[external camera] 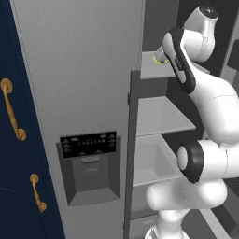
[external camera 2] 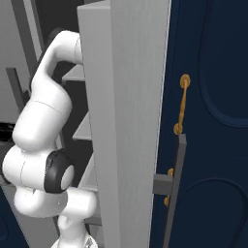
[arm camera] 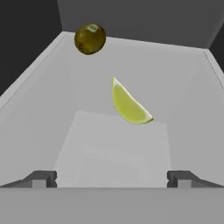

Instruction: Grab a lemon wedge from the fridge and one ice cube from the ice bowl, and put them in the glass of lemonade.

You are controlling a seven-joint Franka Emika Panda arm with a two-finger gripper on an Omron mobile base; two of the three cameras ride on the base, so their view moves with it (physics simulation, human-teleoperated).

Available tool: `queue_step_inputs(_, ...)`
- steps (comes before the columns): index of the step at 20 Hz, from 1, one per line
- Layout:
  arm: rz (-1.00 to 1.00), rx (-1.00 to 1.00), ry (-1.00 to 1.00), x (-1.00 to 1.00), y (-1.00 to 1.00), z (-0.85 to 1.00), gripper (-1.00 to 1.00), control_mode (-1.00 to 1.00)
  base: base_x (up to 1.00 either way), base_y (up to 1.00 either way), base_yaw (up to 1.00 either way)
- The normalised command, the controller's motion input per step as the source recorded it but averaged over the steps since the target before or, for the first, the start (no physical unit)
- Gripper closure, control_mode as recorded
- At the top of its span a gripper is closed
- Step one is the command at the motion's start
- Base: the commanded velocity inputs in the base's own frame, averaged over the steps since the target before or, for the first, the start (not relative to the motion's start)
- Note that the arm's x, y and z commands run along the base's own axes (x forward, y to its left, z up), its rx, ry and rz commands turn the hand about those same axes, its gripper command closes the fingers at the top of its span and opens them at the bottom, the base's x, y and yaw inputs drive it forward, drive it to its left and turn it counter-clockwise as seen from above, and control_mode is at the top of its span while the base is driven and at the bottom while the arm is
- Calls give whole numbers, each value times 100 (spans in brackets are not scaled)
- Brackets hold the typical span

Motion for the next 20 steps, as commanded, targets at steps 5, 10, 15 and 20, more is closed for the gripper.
queue_step_inputs(5, 2, 0, 0, 80, 0, -8, -100, -100, 0, 0, 0)
queue_step_inputs(10, 7, 0, 3, 63, -9, -6, -100, -100, 0, 0, 0)
queue_step_inputs(15, 19, 0, 18, 47, -26, 0, -100, -100, 0, 0, 0)
queue_step_inputs(20, 17, 0, 6, 0, 0, 0, -100, -100, 0, 0, 0)
